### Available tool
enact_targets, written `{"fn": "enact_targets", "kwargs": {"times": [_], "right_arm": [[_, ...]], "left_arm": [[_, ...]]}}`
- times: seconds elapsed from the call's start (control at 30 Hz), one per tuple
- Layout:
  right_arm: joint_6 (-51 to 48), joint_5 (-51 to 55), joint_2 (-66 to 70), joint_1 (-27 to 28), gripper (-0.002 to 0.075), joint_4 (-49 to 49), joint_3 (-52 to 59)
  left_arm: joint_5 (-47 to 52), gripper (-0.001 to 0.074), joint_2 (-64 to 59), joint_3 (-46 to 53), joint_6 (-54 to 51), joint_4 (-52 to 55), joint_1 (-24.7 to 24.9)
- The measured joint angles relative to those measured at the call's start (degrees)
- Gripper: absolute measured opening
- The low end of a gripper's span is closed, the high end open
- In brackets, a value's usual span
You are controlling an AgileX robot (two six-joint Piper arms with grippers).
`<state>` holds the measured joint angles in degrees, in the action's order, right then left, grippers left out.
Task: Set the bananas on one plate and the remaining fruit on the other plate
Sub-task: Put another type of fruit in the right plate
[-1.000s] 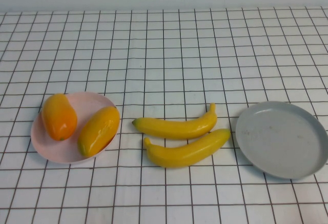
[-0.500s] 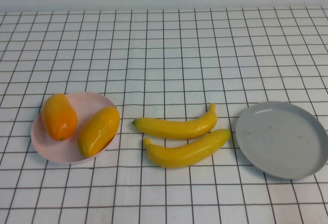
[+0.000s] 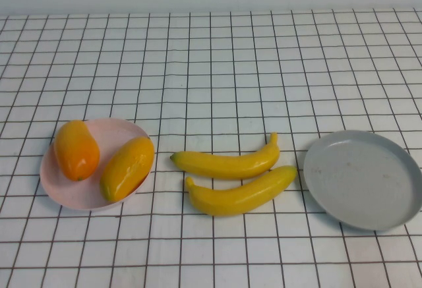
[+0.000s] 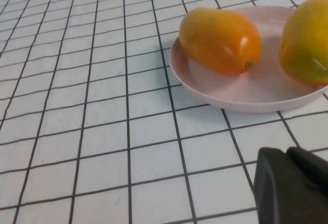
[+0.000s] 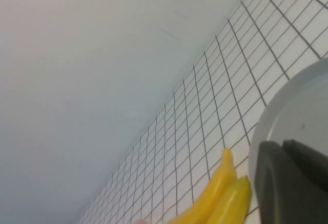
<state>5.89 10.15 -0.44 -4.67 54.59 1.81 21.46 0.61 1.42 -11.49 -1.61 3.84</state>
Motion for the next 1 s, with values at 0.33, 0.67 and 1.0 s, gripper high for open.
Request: {"fn": "enact_targets", "kwargs": {"times": [0.33, 0.67, 1.0], "right_arm": [[-1.07, 17.92, 10.01, 0.00, -0.0015, -18.72, -15.25], [-1.62, 28.74, 30.71, 0.00, -0.0015, -27.90, -30.56], [-11.05, 46.61, 54.91, -0.32, -0.0015, -35.66, -43.66]], "left_arm": [[0.00, -0.0002, 0.00, 0.00, 0.00, 0.07, 0.00], [0.00, -0.0002, 0.00, 0.00, 0.00, 0.12, 0.00], [0.00, -0.0003, 0.00, 0.00, 0.00, 0.21, 0.00]]}}
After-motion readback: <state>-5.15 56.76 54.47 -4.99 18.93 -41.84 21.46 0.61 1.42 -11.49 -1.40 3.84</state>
